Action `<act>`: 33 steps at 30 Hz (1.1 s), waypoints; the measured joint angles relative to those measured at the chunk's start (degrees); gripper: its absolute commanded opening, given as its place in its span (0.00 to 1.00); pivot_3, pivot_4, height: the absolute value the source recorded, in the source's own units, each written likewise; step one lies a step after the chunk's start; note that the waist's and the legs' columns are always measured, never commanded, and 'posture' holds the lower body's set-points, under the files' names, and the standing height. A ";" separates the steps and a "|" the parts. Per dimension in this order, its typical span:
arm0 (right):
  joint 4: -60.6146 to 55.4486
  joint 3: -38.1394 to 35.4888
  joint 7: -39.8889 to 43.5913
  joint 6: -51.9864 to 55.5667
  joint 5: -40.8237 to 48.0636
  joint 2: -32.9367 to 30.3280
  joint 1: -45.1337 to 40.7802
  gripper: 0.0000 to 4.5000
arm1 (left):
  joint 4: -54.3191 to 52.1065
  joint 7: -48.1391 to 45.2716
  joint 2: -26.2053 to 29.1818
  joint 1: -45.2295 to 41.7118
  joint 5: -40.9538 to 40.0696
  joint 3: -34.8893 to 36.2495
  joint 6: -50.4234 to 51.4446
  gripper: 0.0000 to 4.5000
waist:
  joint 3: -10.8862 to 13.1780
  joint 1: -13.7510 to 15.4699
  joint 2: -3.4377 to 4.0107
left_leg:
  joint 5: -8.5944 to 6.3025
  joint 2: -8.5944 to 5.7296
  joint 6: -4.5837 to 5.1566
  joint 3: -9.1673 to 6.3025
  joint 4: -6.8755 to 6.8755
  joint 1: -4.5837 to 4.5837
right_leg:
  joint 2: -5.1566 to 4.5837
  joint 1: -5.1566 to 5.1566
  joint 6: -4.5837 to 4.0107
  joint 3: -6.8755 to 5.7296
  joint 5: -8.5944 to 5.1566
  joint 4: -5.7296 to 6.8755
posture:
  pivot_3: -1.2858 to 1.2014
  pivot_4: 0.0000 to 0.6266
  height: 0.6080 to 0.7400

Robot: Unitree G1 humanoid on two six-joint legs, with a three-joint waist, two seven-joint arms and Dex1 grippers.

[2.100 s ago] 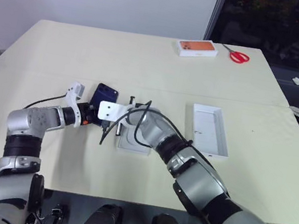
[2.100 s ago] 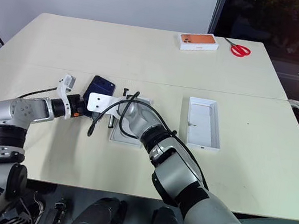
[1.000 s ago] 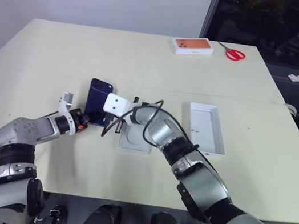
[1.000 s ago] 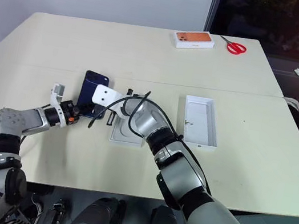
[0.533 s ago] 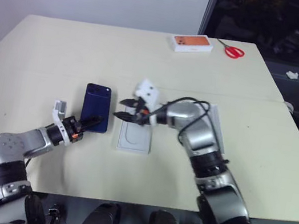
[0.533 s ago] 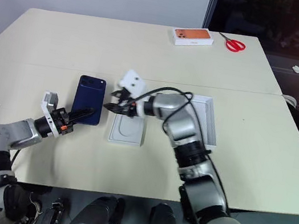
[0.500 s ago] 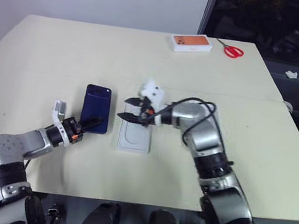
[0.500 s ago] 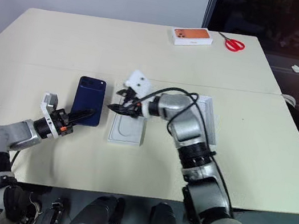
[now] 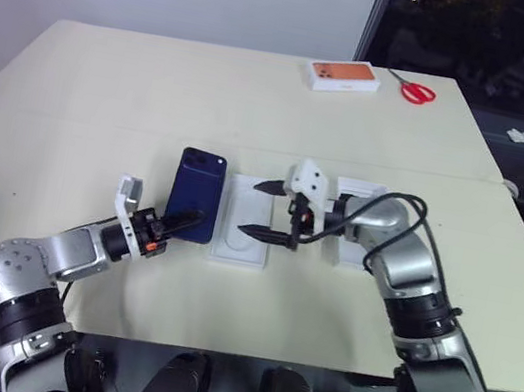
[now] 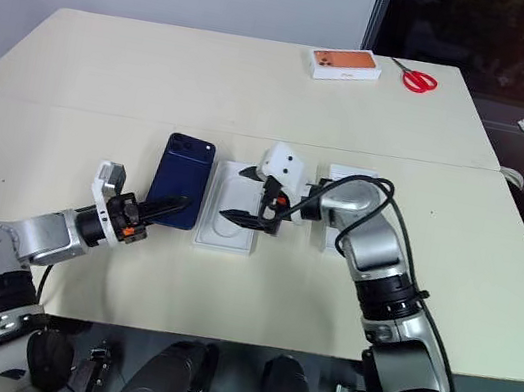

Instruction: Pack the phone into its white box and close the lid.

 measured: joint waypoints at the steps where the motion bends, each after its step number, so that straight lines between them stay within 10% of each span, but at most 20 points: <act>1: -0.14 -0.26 0.21 -0.55 0.26 -1.15 0.61 0.99 | -0.41 1.18 -0.61 -0.01 -0.81 -0.09 -0.07 0.00 | 0.01 0.02 -0.01 | 0.00 0.00 0.00 0.00 -0.02 0.00 | 0.00 0.00 0.00 0.00 0.00 0.00 | 0.52 0.24 1.00; 33: 0.37 -2.65 0.30 -5.56 1.56 -11.51 5.77 0.99 | 0.03 17.49 -1.42 2.68 -16.69 -18.36 -14.54 0.00 | 0.30 0.21 -0.34 | 0.02 0.01 -0.01 0.02 0.04 -0.01 | -0.01 0.05 0.00 0.02 0.00 -0.02 | 0.52 0.24 1.00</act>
